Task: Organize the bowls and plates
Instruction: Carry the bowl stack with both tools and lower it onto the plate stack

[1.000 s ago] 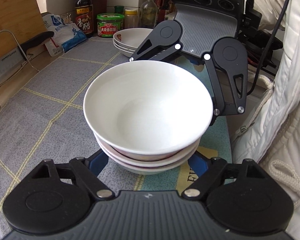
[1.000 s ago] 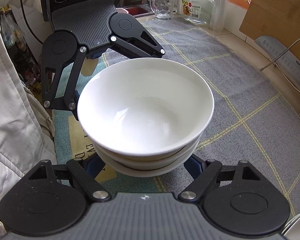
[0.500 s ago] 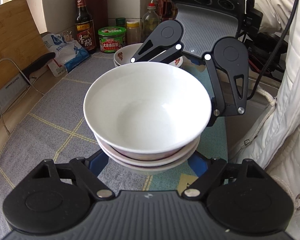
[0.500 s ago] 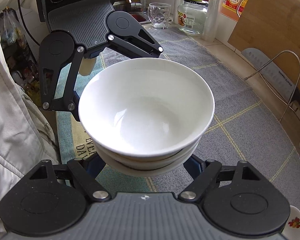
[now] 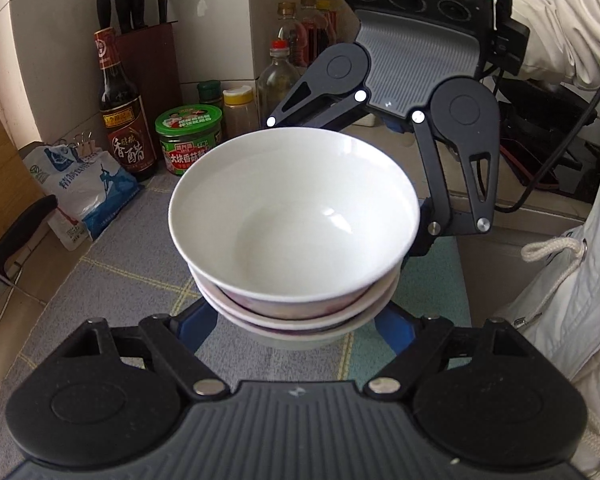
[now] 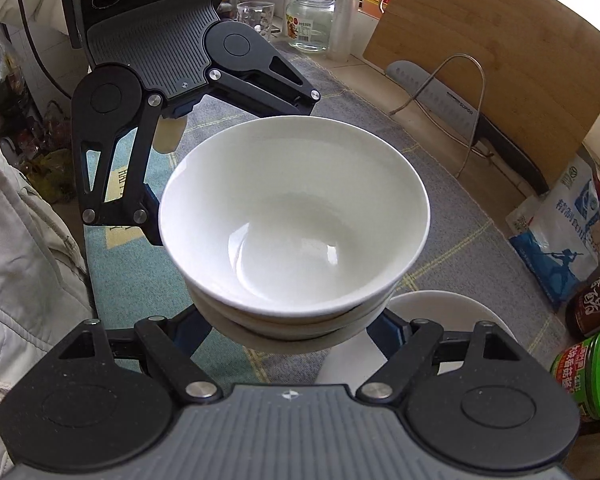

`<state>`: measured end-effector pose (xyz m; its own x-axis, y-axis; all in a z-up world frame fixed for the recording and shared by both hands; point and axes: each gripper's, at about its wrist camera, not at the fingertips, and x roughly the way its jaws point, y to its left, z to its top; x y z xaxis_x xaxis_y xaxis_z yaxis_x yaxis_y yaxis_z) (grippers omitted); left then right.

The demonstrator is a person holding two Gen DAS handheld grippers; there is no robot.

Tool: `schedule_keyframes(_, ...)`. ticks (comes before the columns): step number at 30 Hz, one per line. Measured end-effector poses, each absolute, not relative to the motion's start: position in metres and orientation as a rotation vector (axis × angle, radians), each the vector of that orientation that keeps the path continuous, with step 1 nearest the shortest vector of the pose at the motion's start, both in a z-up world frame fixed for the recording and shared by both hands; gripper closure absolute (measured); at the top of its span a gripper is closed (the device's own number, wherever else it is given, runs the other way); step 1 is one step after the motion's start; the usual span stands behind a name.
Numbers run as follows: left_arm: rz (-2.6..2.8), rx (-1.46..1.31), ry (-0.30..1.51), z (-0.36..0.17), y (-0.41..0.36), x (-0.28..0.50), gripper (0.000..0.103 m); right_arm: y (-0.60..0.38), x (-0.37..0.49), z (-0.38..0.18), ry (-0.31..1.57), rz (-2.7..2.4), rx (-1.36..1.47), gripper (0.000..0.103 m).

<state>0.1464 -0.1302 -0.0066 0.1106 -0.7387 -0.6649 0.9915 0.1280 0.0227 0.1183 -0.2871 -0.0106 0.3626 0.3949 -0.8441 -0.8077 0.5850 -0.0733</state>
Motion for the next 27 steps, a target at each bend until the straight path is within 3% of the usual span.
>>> schedule_keyframes(12, -1.417, 0.6, 0.556, -0.016, -0.217, 0.16, 0.018, -0.371, 0.126, -0.024, 0.915, 0.705, -0.492, 0.016)
schedule_keyframes(27, -1.398, 0.595, 0.604, -0.031, -0.24, 0.174, 0.018, -0.397, 0.141, -0.04, 0.94, 0.698, -0.46, 0.016)
